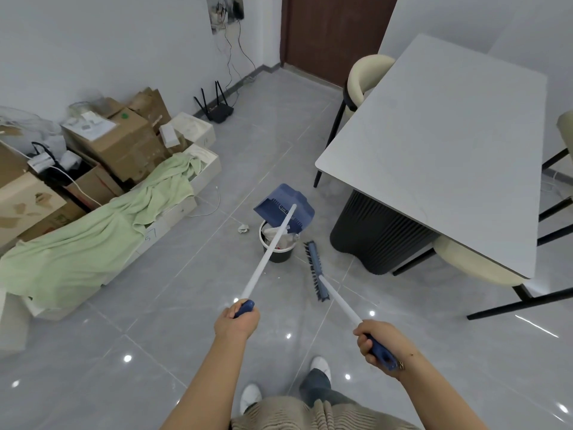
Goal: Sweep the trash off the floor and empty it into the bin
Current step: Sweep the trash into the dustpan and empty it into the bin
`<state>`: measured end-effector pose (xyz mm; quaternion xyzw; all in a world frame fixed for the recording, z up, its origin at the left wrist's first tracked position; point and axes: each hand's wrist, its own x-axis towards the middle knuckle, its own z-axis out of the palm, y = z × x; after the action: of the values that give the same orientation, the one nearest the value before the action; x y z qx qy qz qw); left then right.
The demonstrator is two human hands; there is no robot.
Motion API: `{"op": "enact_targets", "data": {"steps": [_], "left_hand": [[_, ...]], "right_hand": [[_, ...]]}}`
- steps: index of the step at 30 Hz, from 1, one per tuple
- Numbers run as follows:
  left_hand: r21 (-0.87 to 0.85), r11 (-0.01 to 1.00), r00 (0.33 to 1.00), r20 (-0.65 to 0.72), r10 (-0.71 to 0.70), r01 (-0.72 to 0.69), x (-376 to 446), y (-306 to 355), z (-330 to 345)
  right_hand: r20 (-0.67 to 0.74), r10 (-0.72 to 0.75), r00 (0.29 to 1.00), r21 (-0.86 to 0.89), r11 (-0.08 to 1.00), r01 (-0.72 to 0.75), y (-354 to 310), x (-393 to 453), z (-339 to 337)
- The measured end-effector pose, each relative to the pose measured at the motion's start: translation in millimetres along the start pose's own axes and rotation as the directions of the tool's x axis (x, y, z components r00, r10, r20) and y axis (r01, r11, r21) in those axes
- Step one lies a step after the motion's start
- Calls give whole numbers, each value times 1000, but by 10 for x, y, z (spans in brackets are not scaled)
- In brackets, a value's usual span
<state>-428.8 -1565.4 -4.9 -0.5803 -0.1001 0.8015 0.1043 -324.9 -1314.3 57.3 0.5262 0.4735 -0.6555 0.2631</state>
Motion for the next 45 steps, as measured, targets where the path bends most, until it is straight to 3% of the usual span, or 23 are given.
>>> {"op": "enact_targets", "data": {"steps": [6,11,15,19,25,28,32,36,40,43,45], "left_hand": [[16,1000,1000,25,-2,2,-154,-63,2],[117,993,988,156,-11,-7,-236,86,10],[301,936,945,315,84,-183,-362,171,-7],[526,724,877,418,236,-446,-573,219,93],[616,347,705,573,418,-707,-662,183,226],[622,223,642,607,469,-751,-630,117,257],[604,213,608,583,539,-768,-558,152,326],[622,175,594,568,570,-763,-507,264,364],[625,210,600,515,612,-751,-511,408,333],[641,224,609,475,635,-734,-529,542,310],[659,216,616,466,636,-721,-537,617,291]], "right_hand": [[-5,-5,1000,-13,1000,5,40,-21,-7],[-5,-24,1000,-45,999,23,44,-53,43],[-7,-45,999,-108,993,44,-17,-39,180],[-37,-94,995,-278,957,81,-119,18,374],[-37,-289,957,-480,845,237,-32,28,377],[-52,-371,927,-615,744,263,-51,18,363],[-13,-440,898,-775,572,269,-229,31,372],[8,-465,885,-959,248,139,-492,117,482],[49,-463,885,-997,-70,19,-544,261,705],[67,-485,872,-981,-191,-31,-521,303,860],[76,-484,872,-976,-216,-35,-534,297,913]]}}
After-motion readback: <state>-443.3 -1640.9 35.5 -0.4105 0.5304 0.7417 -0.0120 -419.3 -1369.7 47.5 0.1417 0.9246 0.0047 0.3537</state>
